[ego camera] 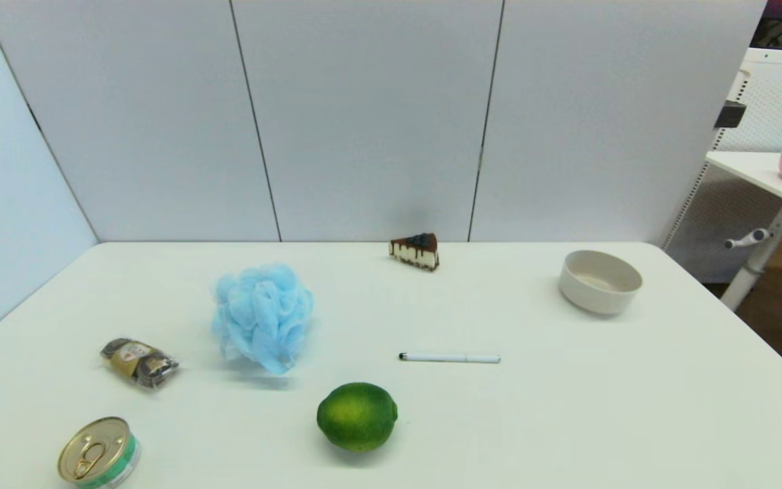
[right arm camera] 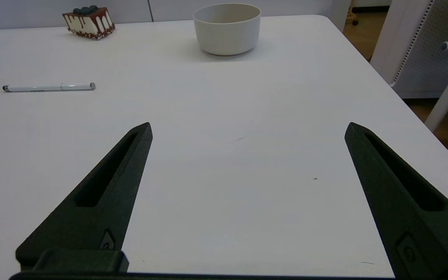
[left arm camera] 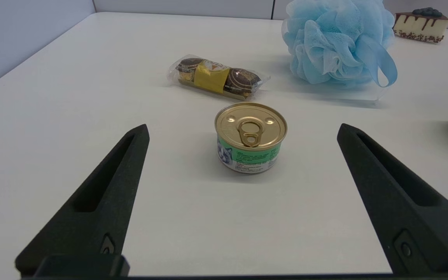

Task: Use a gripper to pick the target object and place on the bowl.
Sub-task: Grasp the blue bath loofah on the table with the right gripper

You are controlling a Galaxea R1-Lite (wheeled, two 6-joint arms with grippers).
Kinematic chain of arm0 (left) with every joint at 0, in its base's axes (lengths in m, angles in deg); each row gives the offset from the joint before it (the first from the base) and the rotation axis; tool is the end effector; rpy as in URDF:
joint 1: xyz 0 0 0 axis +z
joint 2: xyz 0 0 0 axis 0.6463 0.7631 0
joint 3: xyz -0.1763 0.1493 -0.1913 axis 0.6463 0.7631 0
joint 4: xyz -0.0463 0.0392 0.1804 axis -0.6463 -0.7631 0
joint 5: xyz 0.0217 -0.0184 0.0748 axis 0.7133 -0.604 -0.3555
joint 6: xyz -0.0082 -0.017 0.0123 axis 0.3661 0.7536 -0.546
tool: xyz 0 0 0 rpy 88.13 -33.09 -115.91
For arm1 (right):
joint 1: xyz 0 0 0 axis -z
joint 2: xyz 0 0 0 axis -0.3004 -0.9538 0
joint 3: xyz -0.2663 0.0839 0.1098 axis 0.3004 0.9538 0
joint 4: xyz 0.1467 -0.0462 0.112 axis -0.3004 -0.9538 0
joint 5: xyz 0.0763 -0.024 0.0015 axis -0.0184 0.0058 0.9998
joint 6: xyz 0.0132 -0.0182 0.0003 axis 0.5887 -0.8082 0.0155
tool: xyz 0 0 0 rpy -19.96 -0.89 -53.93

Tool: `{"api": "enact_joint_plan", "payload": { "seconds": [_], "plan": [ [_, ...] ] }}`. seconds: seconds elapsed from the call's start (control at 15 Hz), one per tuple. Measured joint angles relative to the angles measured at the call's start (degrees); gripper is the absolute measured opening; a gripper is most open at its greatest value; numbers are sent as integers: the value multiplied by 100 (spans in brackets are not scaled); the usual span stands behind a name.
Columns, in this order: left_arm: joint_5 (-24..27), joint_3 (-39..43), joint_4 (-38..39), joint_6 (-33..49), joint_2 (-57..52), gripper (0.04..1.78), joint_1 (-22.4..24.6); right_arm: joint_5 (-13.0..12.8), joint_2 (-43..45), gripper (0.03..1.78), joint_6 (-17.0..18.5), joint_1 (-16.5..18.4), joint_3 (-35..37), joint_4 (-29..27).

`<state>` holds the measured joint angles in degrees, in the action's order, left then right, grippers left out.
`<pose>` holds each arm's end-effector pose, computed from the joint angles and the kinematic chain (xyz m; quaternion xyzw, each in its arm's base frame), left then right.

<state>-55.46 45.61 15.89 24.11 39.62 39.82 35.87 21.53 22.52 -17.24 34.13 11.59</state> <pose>-0.0227 0.0006 0.0751 -0.0076 0.0014 0.0066 0.9999 -0.0230 -0.0001 0.0755 0.0166 -0.0010 -0.0071 0.9998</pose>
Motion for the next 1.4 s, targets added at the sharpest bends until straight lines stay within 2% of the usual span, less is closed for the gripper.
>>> {"api": "enact_joint_plan", "payload": {
  "seconds": [0.53, 0.73, 0.93, 1.13, 1.27, 1.4],
  "plan": [
    [2, 0, -2, 5, 0, 171, 0, 33, -126, 171, -100, -6, -57, -123],
    [0, 0, -2, 6, 0, 171, 0, 178, -541, 171, -105, -24, -588, -495],
    [0, 0, -2, 5, 0, 171, 0, 395, -1435, 171, -124, -150, -1460, -920],
    [2, 0, -2, 2, 0, 171, 0, 764, -2637, 171, -280, -324, -2387, -1030],
    [2, 0, -2, 5, 0, 171, 0, 972, -3554, 171, -474, -578, -2949, -959],
    [2, 0, 0, 5, 0, 171, 0, 1063, -4511, 171, -683, -956, -3437, -785]
  ]
}}
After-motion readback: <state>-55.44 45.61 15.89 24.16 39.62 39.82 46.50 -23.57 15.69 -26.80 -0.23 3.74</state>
